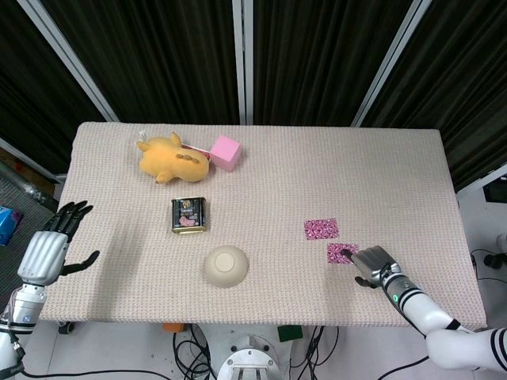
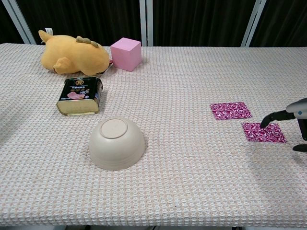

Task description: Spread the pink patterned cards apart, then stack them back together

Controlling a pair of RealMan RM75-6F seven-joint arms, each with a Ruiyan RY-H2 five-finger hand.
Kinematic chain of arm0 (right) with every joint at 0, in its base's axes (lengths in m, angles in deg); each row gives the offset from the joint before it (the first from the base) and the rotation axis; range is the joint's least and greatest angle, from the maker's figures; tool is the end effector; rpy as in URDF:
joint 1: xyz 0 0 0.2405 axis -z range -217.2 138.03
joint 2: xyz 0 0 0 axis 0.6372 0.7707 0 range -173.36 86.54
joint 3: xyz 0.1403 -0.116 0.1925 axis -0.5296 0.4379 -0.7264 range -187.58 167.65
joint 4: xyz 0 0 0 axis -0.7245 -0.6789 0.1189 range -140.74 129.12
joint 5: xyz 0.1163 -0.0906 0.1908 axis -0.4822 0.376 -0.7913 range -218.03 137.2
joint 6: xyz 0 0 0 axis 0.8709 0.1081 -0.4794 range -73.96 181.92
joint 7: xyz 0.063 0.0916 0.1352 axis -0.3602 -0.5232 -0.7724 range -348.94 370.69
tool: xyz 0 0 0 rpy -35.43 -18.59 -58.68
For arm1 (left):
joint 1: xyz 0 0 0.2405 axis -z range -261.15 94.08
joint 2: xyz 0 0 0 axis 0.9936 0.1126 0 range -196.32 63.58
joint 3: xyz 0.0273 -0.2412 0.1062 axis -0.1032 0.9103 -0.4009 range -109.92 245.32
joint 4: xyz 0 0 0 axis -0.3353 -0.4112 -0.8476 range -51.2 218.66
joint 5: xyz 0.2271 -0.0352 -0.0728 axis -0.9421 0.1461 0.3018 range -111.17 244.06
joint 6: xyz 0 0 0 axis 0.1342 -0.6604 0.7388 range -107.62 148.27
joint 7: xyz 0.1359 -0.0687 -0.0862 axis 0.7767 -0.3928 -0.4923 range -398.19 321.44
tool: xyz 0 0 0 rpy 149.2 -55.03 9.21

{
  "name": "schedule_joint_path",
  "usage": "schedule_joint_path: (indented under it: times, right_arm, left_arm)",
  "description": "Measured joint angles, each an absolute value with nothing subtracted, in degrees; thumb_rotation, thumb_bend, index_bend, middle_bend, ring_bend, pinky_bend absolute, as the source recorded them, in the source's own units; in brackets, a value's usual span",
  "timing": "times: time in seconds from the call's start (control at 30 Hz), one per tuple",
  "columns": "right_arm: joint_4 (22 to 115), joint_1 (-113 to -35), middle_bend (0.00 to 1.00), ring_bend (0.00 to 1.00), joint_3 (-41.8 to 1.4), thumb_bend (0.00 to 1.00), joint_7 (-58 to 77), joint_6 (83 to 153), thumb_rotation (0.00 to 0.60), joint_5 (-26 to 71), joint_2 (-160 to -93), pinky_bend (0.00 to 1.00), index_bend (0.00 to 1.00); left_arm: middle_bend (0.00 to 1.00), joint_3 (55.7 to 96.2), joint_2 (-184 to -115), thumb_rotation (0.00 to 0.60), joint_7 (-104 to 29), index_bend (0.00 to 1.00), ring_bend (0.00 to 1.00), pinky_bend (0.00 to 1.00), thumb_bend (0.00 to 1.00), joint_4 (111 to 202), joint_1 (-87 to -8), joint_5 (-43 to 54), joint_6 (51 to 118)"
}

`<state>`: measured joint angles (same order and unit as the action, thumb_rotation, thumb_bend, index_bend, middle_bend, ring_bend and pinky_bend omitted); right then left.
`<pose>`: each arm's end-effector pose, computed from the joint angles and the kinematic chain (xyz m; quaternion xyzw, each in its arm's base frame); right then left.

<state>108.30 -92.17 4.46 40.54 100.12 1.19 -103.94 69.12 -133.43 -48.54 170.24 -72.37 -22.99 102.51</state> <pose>-0.2292 -0.2817 0.0107 0.8148 -0.4427 0.0798 0.3656 -0.3202 0.2464 0.1114 -0.6208 -0.4025 -0.4385 0.5103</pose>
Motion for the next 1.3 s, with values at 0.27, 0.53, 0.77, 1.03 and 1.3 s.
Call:
schedule_joint_path:
  times: [0.27,0.53,0.77,1.03,1.3]
  right_arm:
    - [104.4,-90.9,1.0,0.92,0.7,1.0,37.7,101.2,0.6,4.0,-105.4,0.91,0.0]
    - [98.3,-95.0,1.0,0.92,-1.7,1.0,37.4,93.9,0.6,-2.1,-109.6,0.91,0.0]
    - [96.2,-98.8,1.0,0.92,-1.7,1.0,37.6,90.3,0.6,-6.3,-111.1,0.91,0.0]
    - [93.3,-101.8,1.0,0.92,-0.8,1.0,36.5,86.8,0.59,-9.0,-112.8,0.91,0.0]
    - [92.5,-103.6,1.0,0.92,1.6,1.0,35.8,86.8,0.59,-11.2,-113.1,0.91,0.0]
  left_arm:
    - [0.05,69.2,-133.3,0.543,-48.9,0.09,0.03,0.2,0.23,170.0,-72.3,-22.7,102.2]
    - [0.05,69.2,-133.3,0.545,-49.2,0.09,0.03,0.2,0.23,169.6,-72.3,-22.3,101.8]
    - [0.05,69.2,-133.5,0.542,-49.7,0.09,0.03,0.2,0.23,169.0,-72.3,-22.0,101.6]
    - [0.05,69.3,-134.0,0.543,-49.8,0.09,0.03,0.2,0.23,168.2,-72.1,-21.4,100.9]
    - [0.05,69.3,-133.9,0.541,-50.0,0.09,0.03,0.2,0.23,168.2,-72.2,-21.4,100.9]
